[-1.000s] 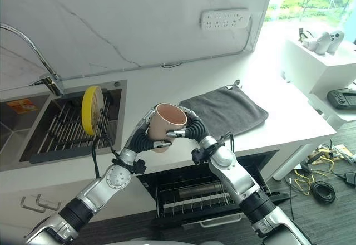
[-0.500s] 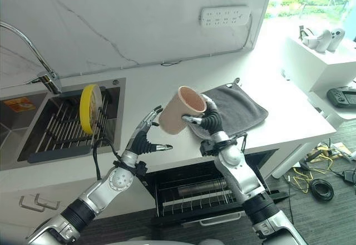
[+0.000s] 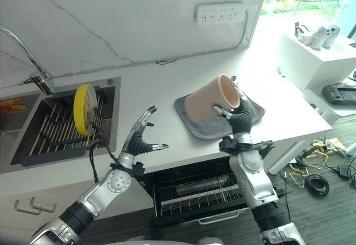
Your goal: Place the dishes in the dishwasher.
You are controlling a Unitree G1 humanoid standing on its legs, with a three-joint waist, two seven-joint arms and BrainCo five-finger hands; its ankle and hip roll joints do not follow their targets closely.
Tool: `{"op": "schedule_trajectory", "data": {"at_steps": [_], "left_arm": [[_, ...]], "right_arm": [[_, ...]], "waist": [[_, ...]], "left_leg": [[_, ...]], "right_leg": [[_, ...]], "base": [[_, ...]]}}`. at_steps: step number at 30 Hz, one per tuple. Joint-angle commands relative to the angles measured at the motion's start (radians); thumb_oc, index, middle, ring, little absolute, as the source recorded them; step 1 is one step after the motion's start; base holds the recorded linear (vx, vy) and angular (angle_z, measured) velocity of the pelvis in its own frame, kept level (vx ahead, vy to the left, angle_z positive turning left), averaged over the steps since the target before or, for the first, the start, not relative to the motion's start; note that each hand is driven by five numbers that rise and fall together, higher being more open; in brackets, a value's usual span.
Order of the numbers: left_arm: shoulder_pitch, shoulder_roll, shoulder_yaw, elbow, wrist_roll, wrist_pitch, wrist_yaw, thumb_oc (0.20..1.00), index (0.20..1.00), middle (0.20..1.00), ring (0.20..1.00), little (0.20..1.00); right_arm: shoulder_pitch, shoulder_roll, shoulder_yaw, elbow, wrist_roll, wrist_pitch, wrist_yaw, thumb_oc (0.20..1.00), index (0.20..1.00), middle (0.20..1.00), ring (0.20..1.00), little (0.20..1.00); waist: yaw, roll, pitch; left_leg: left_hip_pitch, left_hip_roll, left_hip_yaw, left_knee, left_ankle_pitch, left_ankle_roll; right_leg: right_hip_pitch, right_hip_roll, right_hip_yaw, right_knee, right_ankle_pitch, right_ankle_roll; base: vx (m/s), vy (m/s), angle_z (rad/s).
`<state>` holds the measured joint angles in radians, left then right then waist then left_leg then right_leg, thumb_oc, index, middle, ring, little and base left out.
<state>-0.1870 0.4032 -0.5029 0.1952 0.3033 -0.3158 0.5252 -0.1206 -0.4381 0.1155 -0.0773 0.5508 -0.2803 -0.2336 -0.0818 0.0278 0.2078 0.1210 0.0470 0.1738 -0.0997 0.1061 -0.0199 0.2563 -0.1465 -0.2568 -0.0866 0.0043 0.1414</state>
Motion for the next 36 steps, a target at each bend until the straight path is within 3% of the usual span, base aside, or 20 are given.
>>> {"op": "schedule_trajectory", "data": {"at_steps": [1, 4, 6, 8, 11, 14, 20, 23, 24, 27, 30, 32, 33, 34, 36], "left_arm": [[-0.019, 0.043, 0.074, -0.097, -0.011, -0.109, 0.006, 1.000, 1.000, 1.000, 1.000, 1.000], [0.028, 0.068, 0.136, -0.191, -0.026, -0.127, -0.034, 1.000, 1.000, 1.000, 1.000, 1.000], [0.054, 0.086, 0.177, -0.246, -0.088, -0.171, -0.109, 1.000, 1.000, 1.000, 1.000, 1.000], [0.064, 0.091, 0.199, -0.289, -0.175, -0.213, -0.230, 1.000, 1.000, 1.000, 1.000, 1.000], [0.082, 0.095, 0.216, -0.363, -0.327, -0.279, -0.503, 1.000, 1.000, 1.000, 1.000, 1.000], [0.109, 0.114, 0.243, -0.419, -0.371, -0.272, -0.591, 1.000, 1.000, 1.000, 1.000, 1.000], [0.152, 0.139, 0.310, -0.438, -0.354, -0.334, -0.550, 1.000, 1.000, 1.000, 1.000, 1.000], [0.159, 0.150, 0.321, -0.440, -0.303, -0.352, -0.512, 1.000, 1.000, 1.000, 1.000, 1.000], [0.155, 0.151, 0.323, -0.442, -0.275, -0.359, -0.496, 1.000, 1.000, 1.000, 1.000, 1.000], [0.151, 0.164, 0.333, -0.437, -0.229, -0.359, -0.437, 1.000, 1.000, 1.000, 1.000, 1.000], [0.105, 0.177, 0.322, -0.428, -0.205, -0.352, -0.386, 1.000, 1.000, 1.000, 1.000, 1.000], [0.032, 0.174, 0.291, -0.385, -0.175, -0.340, -0.362, 1.000, 1.000, 1.000, 1.000, 1.000], [0.005, 0.161, 0.269, -0.360, -0.149, -0.356, -0.321, 1.000, 1.000, 1.000, 1.000, 1.000], [-0.004, 0.153, 0.267, -0.352, -0.156, -0.360, -0.310, 1.000, 1.000, 1.000, 1.000, 1.000], [0.000, 0.141, 0.278, -0.337, -0.130, -0.381, -0.280, 1.000, 1.000, 1.000, 1.000, 1.000]], "right_arm": [[-0.030, -0.013, -0.074, -0.114, 0.005, -0.106, 0.023, 0.200, 0.200, 0.200, 0.200, 0.200], [0.026, -0.019, -0.141, -0.132, 0.019, -0.114, 0.051, 0.200, 0.200, 0.200, 0.200, 0.200], [0.060, -0.016, -0.179, -0.133, 0.031, -0.121, 0.068, 0.200, 0.200, 0.200, 0.200, 0.200], [0.078, -0.011, -0.205, -0.118, 0.053, -0.130, 0.097, 0.200, 0.200, 0.200, 0.200, 0.200], [0.089, -0.005, -0.229, -0.102, 0.063, -0.129, 0.146, 0.200, 0.200, 0.200, 0.200, 0.200], [0.083, -0.013, -0.230, -0.095, 0.070, -0.117, 0.168, 0.200, 0.200, 0.200, 0.200, 0.200], [0.069, -0.017, -0.227, -0.098, 0.055, -0.105, 0.166, 0.200, 0.200, 0.200, 0.200, 0.200], [0.070, -0.004, -0.227, -0.109, 0.072, -0.103, 0.196, 0.200, 0.200, 0.200, 0.200, 0.200], [0.082, 0.004, -0.224, -0.126, 0.072, -0.111, 0.208, 0.200, 0.200, 0.200, 0.200, 0.200], [0.076, 0.009, -0.206, -0.150, 0.075, -0.118, 0.219, 0.200, 0.200, 0.200, 0.200, 0.200], [0.040, -0.011, -0.183, -0.149, 0.087, -0.148, 0.200, 0.200, 0.200, 0.200, 0.200, 0.200], [-0.007, -0.022, -0.143, -0.121, 0.073, -0.168, 0.164, 0.200, 0.200, 0.200, 0.200, 0.200], [-0.043, -0.038, -0.122, -0.111, 0.060, -0.156, 0.155, 0.200, 0.200, 0.200, 0.200, 0.200], [-0.069, -0.049, -0.112, -0.109, 0.040, -0.133, 0.149, 0.200, 0.200, 0.200, 0.200, 0.200], [-0.109, -0.068, -0.098, -0.098, 0.035, -0.083, 0.176, 0.200, 0.200, 0.200, 0.200, 0.200]], "waist": [[-0.007, -0.018, 0.007], [-0.016, -0.018, 0.013], [-0.021, -0.018, 0.013], [-0.023, -0.018, 0.012], [-0.023, -0.016, 0.010], [-0.019, -0.012, 0.010], [0.003, -0.018, 0.027], [-0.001, -0.021, 0.031], [-0.001, -0.018, 0.031], [0.025, -0.008, 0.029], [0.050, -0.010, 0.037], [0.069, -0.015, 0.060], [0.065, -0.009, 0.076], [0.063, -0.010, 0.085], [0.059, -0.013, 0.090]], "left_leg": [[0.100, 0.026, 0.067, 0.028, -0.181, 0.008], [0.094, 0.024, 0.069, 0.024, -0.180, 0.009], [0.090, 0.022, 0.070, 0.022, -0.179, 0.010], [0.086, 0.019, 0.069, 0.022, -0.181, 0.011], [0.082, 0.012, 0.064, 0.026, -0.185, 0.013], [0.075, 0.003, 0.059, 0.058, -0.204, 0.017], [0.055, -0.031, 0.042, 0.104, -0.234, 0.041], [0.061, -0.033, 0.020, 0.081, -0.231, 0.054], [0.054, -0.028, -0.005, 0.072, -0.225, 0.059], [0.023, -0.007, -0.018, 0.073, -0.204, 0.062], [-0.055, 0.015, -0.047, 0.108, -0.186, 0.057], [-0.127, 0.063, -0.054, 0.132, -0.132, 0.005], [-0.168, 0.115, -0.037, 0.101, -0.056, -0.047], [-0.199, 0.147, -0.035, 0.097, -0.023, -0.070], [-0.197, 0.132, -0.082, 0.163, -0.061, -0.071]], "right_leg": [[-0.086, 0.016, 0.035, 0.092, -0.066, -0.025], [-0.094, 0.016, 0.038, 0.089, -0.063, -0.021], [-0.099, 0.017, 0.039, 0.084, -0.059, -0.018], [-0.102, 0.017, 0.042, 0.080, -0.056, -0.016], [-0.106, 0.017, 0.049, 0.070, -0.048, -0.011], [-0.110, 0.013, 0.059, 0.071, -0.045, -0.007], [-0.130, -0.008, 0.074, 0.067, -0.013, 0.011], [-0.157, -0.011, 0.122, 0.082, -0.003, 0.027], [-0.167, -0.011, 0.153, 0.120, -0.023, 0.030], [-0.194, -0.044, 0.108, 0.243, -0.076, 0.032], [-0.228, -0.051, 0.100, 0.329, -0.138, 0.007], [-0.241, -0.030, 0.068, 0.332, -0.166, -0.023], [-0.212, 0.001, 0.058, 0.289, -0.170, -0.049], [-0.193, 0.012, 0.057, 0.258, -0.165, -0.062], [-0.176, 0.016, 0.077, 0.191, -0.137, -0.069]], "base": [[0.00, 0.000, 0.00], [-0.02, 0.008, 0.00], [-0.06, 0.005, 0.00], [-0.04, -0.001, 0.01], [-0.03, 0.025, 0.00], [-0.02, 0.084, -0.03], [-0.04, 0.139, -0.11], [-0.11, -0.026, -0.08], [-0.20, -0.167, -0.06], [-0.28, -0.253, 0.13], [-0.37, -0.393, 0.25], [-0.38, -0.540, 1.07], [-0.35, -0.407, 1.31], [-0.33, -0.311, 1.07], [-0.20, -0.114, 0.69]]}}
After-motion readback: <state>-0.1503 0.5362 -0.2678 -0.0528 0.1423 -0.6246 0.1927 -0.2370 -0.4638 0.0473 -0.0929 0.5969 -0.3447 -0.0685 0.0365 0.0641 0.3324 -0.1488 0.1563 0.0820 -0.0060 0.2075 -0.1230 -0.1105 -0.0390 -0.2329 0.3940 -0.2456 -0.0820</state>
